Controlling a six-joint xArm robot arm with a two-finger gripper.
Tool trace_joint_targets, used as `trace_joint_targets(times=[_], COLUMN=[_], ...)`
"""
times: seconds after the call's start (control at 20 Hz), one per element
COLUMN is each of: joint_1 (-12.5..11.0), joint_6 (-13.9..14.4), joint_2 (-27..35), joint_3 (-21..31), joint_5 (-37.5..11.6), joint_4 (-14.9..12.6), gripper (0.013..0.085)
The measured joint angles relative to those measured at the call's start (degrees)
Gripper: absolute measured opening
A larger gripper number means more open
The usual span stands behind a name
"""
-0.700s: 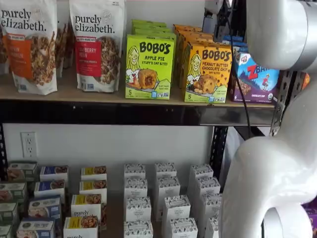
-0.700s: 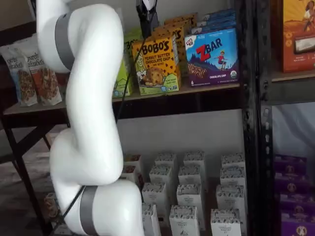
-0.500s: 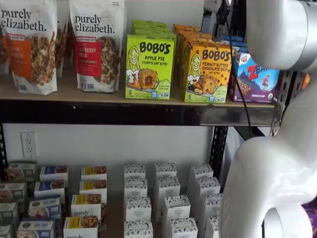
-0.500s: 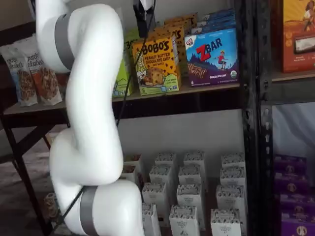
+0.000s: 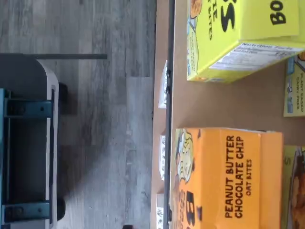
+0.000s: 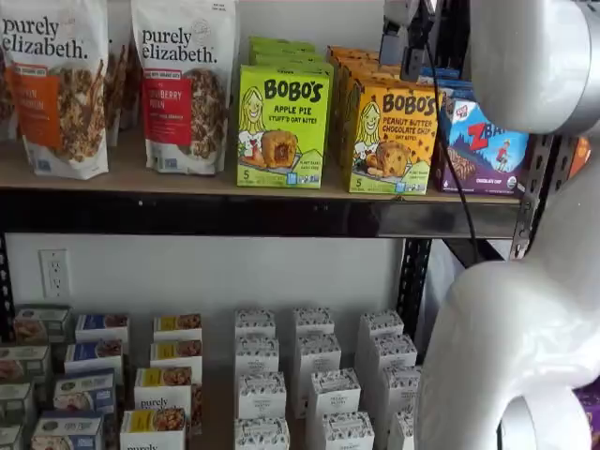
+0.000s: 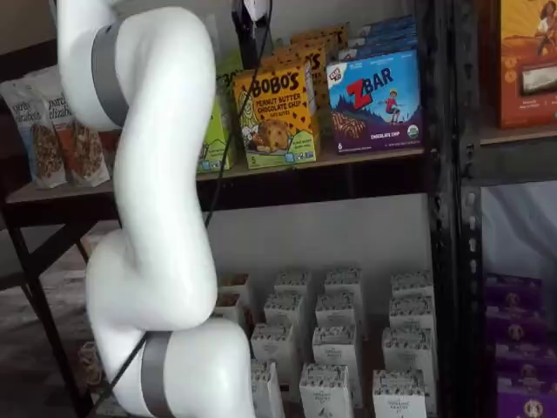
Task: Pick up the orange box on the top shelf, the fifth box from the left
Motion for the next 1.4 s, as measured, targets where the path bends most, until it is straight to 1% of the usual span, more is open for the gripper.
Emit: trace_joint_targets(times=[0.3,0.6,1.05,1.4], joint_1=[-0.5,-1.3,-1.6,-2.3], joint_6=[-0.6,-1.2,-2.1,-2.8], joint_2=[-0.2,1.1,2.7,2.8], joint_3=[1.7,1.6,2.5,4.0], joint_5=[-1.1,-1.1,-2.5,-2.9], joint_4=[-0.2,0.7,-1.1,-1.3], gripper=[0.0850,0.0850,0.0850,0.0850])
